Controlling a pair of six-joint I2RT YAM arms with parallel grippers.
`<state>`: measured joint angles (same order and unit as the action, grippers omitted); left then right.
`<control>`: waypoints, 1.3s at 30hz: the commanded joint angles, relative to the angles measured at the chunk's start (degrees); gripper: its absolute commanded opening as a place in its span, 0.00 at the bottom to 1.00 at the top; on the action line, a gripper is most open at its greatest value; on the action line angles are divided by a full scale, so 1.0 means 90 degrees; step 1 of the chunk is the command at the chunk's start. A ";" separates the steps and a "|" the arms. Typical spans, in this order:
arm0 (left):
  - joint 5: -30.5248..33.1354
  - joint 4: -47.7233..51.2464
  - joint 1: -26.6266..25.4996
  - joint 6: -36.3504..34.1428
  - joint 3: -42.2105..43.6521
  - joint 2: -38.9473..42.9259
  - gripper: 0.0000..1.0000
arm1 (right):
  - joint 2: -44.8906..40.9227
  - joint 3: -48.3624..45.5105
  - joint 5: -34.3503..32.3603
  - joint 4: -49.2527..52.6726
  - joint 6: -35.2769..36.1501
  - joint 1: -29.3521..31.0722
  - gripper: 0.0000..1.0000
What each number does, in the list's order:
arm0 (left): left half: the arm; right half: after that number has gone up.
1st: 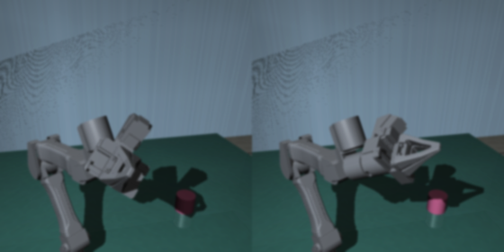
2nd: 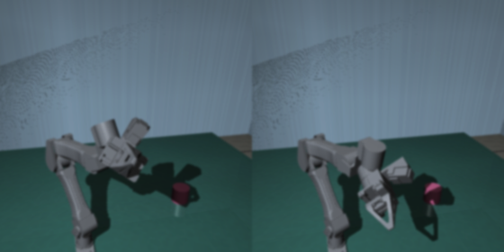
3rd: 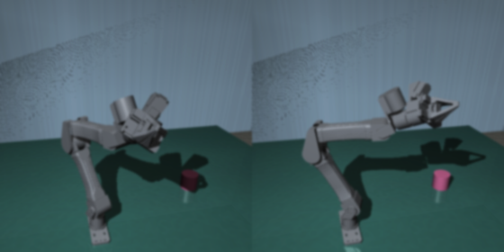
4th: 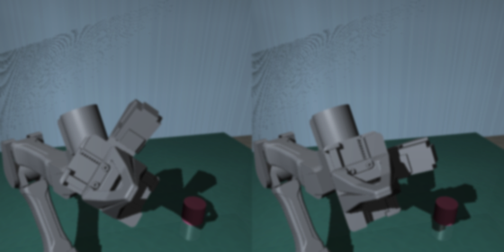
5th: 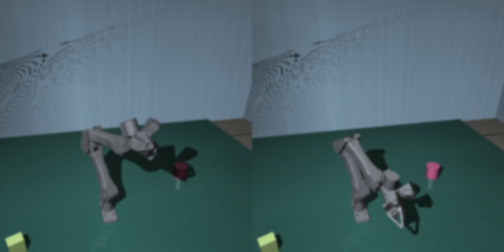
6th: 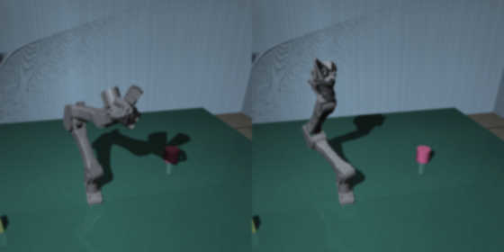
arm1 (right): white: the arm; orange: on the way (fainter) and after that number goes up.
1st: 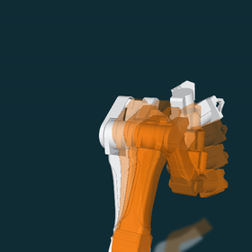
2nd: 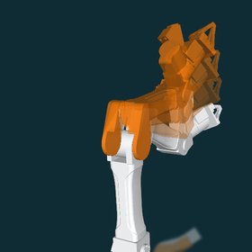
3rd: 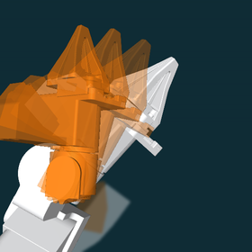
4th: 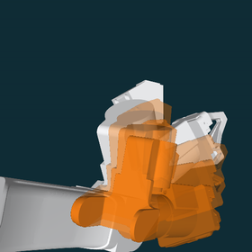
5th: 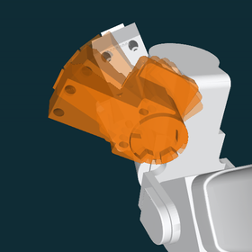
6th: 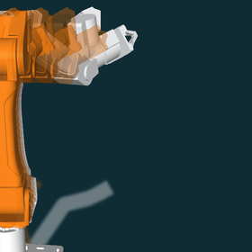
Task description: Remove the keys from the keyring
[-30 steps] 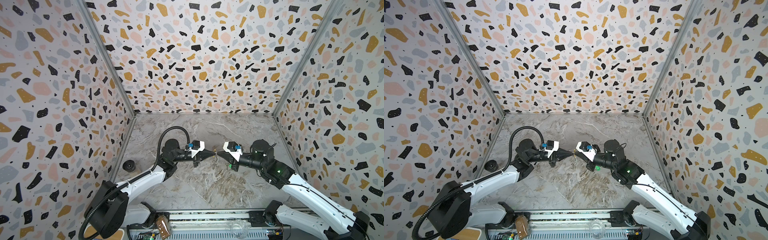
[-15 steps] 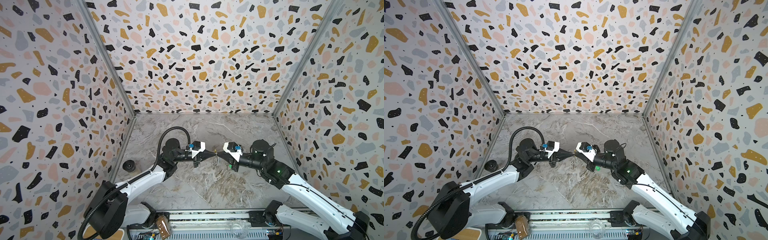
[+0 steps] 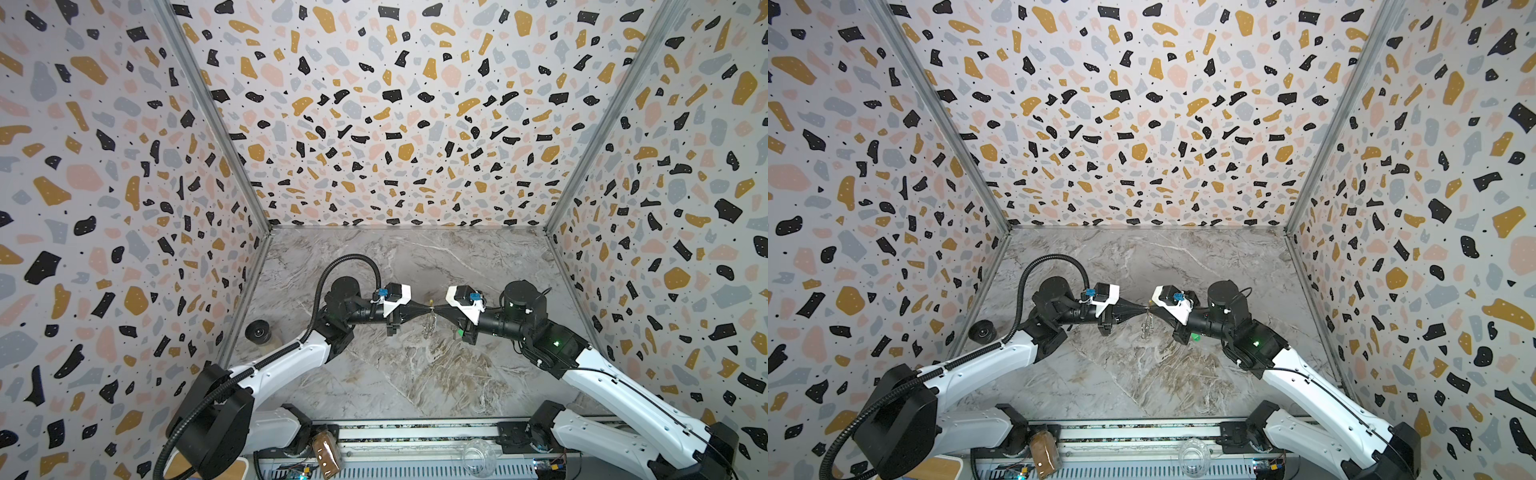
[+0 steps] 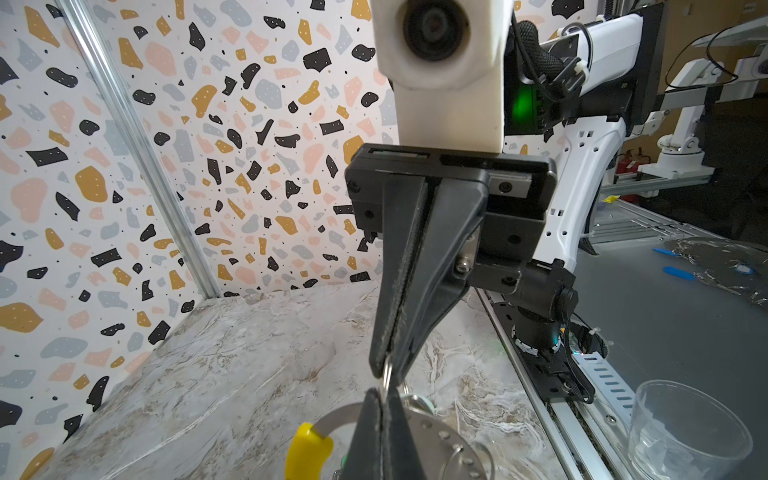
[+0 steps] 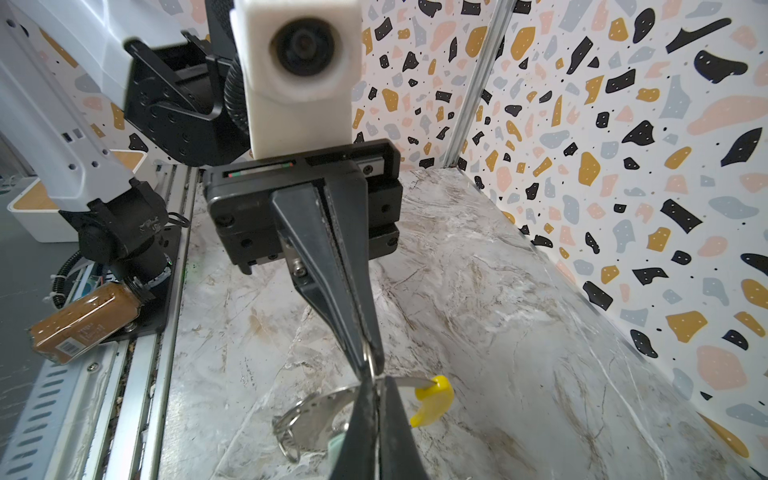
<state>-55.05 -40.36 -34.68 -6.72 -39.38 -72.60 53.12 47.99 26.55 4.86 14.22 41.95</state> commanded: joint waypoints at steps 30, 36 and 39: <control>0.4368 0.4485 -0.1553 -0.4804 -0.1511 0.1089 0.20 | 0.0582 0.1270 -0.0279 0.2047 0.0276 -0.0013 0.03; 0.4588 0.4663 -0.1714 -0.4886 -0.1628 0.0941 0.19 | 0.0650 0.1310 -0.0207 0.2066 0.0281 -0.0013 0.03; 0.4617 0.4697 -0.1786 -0.4949 -0.1689 0.0849 0.19 | 0.0680 0.1309 -0.0168 0.2080 0.0271 -0.0012 0.03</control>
<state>-14.83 2.22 -50.06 -50.33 -52.62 -64.47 59.42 57.28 23.79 22.81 16.19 41.85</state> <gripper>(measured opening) 0.186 0.046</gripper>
